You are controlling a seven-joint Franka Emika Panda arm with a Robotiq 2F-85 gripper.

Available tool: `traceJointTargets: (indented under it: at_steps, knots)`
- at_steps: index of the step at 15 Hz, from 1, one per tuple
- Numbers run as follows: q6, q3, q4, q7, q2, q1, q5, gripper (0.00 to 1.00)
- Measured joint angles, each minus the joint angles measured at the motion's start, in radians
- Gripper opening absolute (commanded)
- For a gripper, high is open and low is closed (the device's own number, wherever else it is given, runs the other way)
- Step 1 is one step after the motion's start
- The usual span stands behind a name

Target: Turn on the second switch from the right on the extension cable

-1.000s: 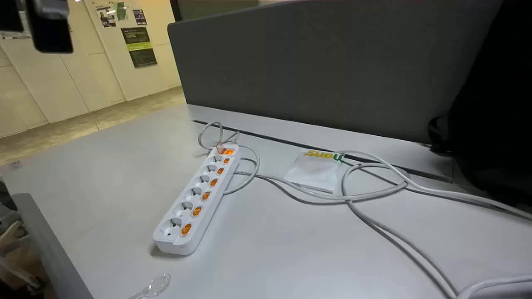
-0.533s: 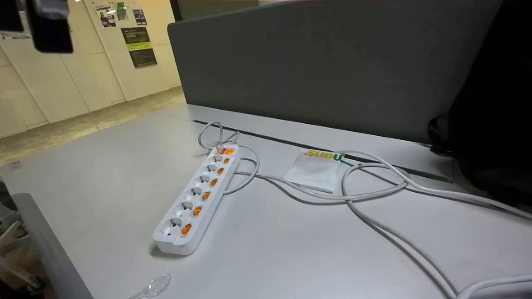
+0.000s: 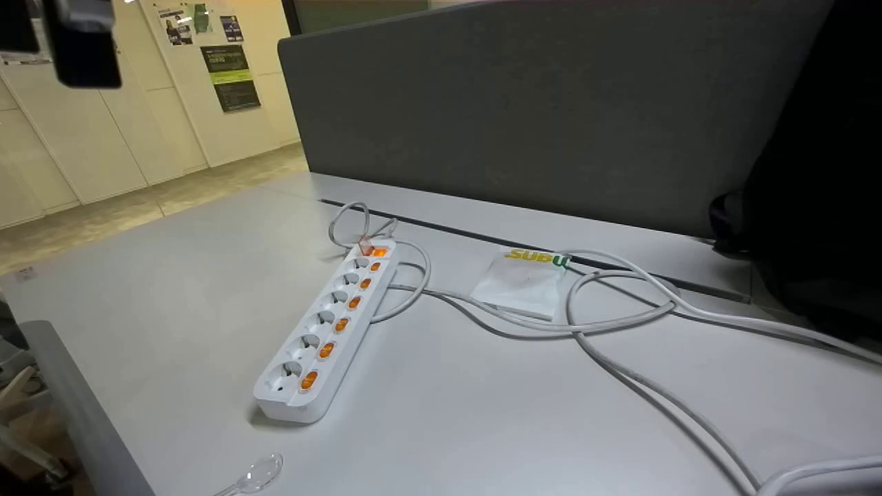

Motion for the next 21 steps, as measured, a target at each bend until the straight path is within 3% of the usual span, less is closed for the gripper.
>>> traceJointTargets:
  at_steps: [5, 12, 13, 15, 21]
  knots:
    - [0.044, 0.024, -0.004, 0.007, 0.01, -0.018, -0.01, 1.0]
    - [0.349, 0.12, -0.071, 0.168, 0.132, -0.064, -0.141, 1.0]
    - [0.383, 0.134, -0.076, 0.197, 0.158, -0.066, -0.163, 0.75]
    - [0.437, 0.164, -0.079, 0.249, 0.214, -0.066, -0.206, 0.68]
    - [0.563, 0.232, -0.078, 0.347, 0.351, -0.054, -0.291, 0.25]
